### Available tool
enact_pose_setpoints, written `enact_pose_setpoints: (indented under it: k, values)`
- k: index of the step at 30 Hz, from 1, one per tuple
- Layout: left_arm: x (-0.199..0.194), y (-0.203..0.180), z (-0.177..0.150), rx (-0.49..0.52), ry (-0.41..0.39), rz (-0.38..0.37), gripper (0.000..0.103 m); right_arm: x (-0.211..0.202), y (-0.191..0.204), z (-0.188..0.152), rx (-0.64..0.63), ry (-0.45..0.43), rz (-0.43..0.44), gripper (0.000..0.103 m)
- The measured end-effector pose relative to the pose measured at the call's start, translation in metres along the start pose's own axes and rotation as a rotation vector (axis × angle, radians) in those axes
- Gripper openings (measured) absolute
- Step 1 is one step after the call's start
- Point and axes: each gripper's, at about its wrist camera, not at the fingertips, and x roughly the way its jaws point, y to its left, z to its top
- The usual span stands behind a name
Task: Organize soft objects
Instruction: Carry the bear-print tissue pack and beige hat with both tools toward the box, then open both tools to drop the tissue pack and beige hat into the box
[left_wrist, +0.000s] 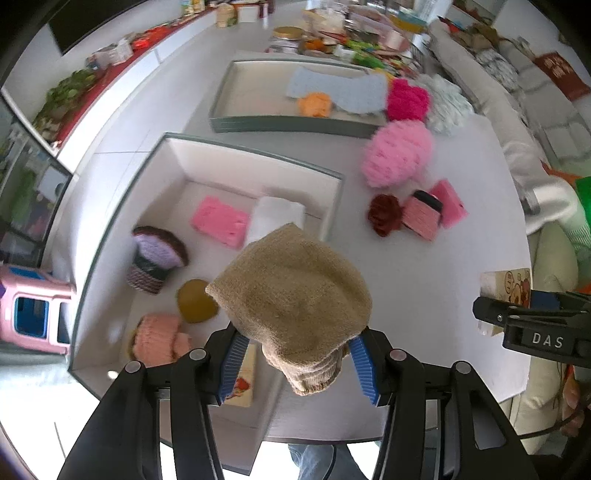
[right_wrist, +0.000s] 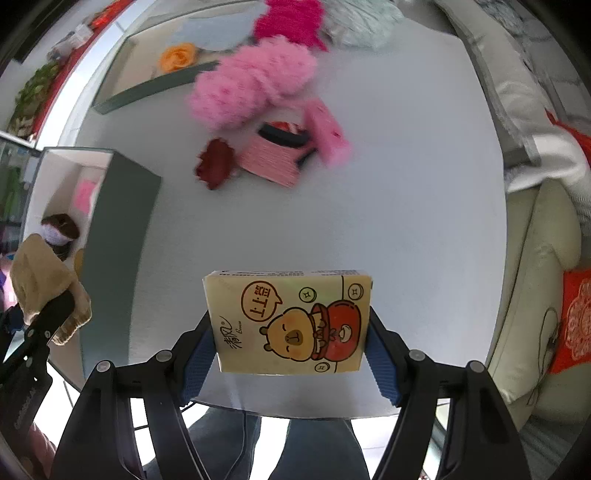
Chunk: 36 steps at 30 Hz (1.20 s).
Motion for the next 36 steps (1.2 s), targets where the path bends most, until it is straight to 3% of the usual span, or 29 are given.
enact_pose_setpoints:
  k: [36]
  values:
    - [-0.010, 0.129, -0.029, -0.327, -0.021, 0.133, 0.054, -0.027, 0.179, 0.023, -0.367, -0.027, 0.073, 0.076]
